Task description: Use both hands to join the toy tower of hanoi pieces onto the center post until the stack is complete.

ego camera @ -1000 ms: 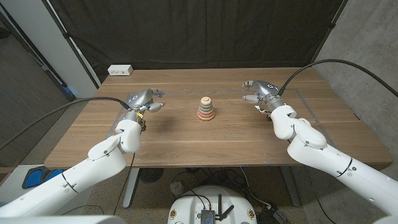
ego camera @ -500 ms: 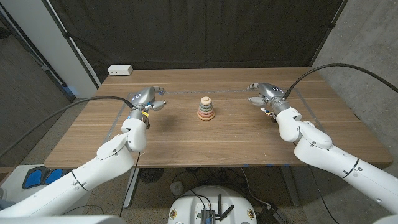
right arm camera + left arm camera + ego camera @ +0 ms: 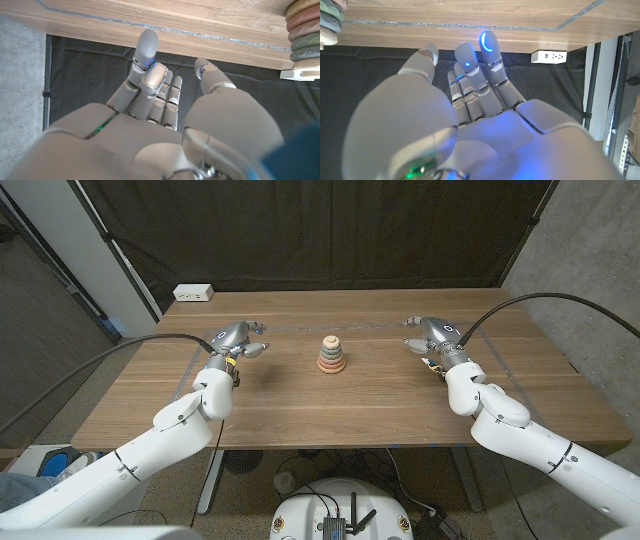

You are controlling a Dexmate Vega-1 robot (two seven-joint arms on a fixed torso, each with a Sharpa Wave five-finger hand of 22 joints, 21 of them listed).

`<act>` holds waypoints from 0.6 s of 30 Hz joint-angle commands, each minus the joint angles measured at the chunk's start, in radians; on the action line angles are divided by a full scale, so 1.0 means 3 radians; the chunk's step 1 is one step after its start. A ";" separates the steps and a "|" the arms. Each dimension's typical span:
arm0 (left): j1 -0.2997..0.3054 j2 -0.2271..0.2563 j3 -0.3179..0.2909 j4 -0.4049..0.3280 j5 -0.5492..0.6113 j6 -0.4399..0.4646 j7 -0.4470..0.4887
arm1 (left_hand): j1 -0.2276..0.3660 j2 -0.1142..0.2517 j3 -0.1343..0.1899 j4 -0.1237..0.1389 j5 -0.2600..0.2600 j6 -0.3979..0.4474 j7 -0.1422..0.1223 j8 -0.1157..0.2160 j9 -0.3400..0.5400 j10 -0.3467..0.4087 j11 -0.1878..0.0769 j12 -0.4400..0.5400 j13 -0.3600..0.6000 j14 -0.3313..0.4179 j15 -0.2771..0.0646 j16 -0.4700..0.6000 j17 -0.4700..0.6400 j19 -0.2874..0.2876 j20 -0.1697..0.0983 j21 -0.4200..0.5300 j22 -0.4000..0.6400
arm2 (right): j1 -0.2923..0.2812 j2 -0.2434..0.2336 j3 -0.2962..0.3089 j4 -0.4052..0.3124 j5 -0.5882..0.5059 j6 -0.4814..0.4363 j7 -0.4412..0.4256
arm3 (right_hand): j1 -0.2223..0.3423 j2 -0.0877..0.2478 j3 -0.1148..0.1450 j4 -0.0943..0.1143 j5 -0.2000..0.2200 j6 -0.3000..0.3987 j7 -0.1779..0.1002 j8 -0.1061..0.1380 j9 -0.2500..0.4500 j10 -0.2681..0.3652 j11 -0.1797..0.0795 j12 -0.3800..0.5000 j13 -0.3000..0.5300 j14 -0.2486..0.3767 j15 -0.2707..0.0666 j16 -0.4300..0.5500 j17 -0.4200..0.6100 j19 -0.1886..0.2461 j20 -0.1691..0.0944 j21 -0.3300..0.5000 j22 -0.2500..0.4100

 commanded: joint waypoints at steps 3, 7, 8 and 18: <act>0.0032 -0.0286 -0.0007 0.0359 -0.0104 -0.0357 0.0424 | -0.0047 -0.0013 -0.0031 0.0015 -0.0015 -0.0013 0.0023 0.0012 0.0008 -0.0022 0.0028 0.0006 -0.0001 0.0007 -0.0005 0.0012 0.0004 0.0000 -0.0358 0.0006 0.0008 | 0.0057 -0.0039 -0.0070 0.0155 -0.0111 0.0040 -0.0091 | 0.0030 -0.0018 0.0006 0.0005 0.0023 0.0008 -0.0010 0.0005 0.0007 0.0016 -0.0005 0.0013 0.0010 0.0025 -0.0030 0.0025 0.0010 -0.0004 -0.0148 0.0007 0.0008; 0.0055 -0.0311 -0.0008 0.0370 -0.0101 -0.0307 0.0464 | -0.0050 -0.0016 -0.0036 0.0011 -0.0019 -0.0015 0.0025 0.0013 0.0007 -0.0025 0.0032 0.0010 -0.0001 0.0023 -0.0005 0.0025 0.0012 0.0003 -0.0360 0.0007 0.0008 | 0.0068 -0.0042 -0.0082 0.0201 -0.0125 0.0084 -0.0112 | 0.0028 -0.0017 0.0005 0.0011 0.0024 0.0006 -0.0011 0.0002 0.0005 0.0023 -0.0013 0.0013 0.0006 0.0027 -0.0029 0.0028 0.0010 -0.0016 -0.0148 0.0007 0.0008; 0.0060 -0.0319 -0.0014 0.0377 -0.0111 -0.0305 0.0474 | -0.0051 -0.0015 -0.0037 0.0012 -0.0020 -0.0016 0.0025 0.0013 0.0007 -0.0025 0.0031 0.0010 -0.0002 0.0011 -0.0004 0.0013 0.0000 0.0003 -0.0359 0.0007 0.0007 | 0.0071 -0.0044 -0.0079 0.0205 -0.0115 0.0093 -0.0101 | 0.0028 -0.0016 0.0005 0.0012 0.0024 0.0004 -0.0010 0.0001 0.0005 0.0021 -0.0008 0.0011 0.0006 0.0027 -0.0029 0.0029 0.0010 -0.0019 -0.0148 0.0007 0.0008; -0.0026 -0.0364 0.0037 0.0462 -0.0140 -0.0310 0.0461 | -0.0053 -0.0012 -0.0039 0.0010 -0.0024 -0.0009 0.0026 0.0018 0.0006 -0.0020 0.0031 0.0017 0.0000 0.0017 -0.0004 0.0019 0.0001 0.0007 -0.0360 0.0006 0.0007 | 0.0134 0.0009 -0.0098 0.0248 -0.0101 0.0090 -0.0048 | 0.0030 0.0006 0.0007 0.0024 0.0030 0.0017 -0.0025 -0.0001 0.0001 0.0069 -0.0026 0.0020 -0.0004 0.0046 -0.0030 0.0042 0.0009 -0.0010 -0.0149 0.0034 0.0022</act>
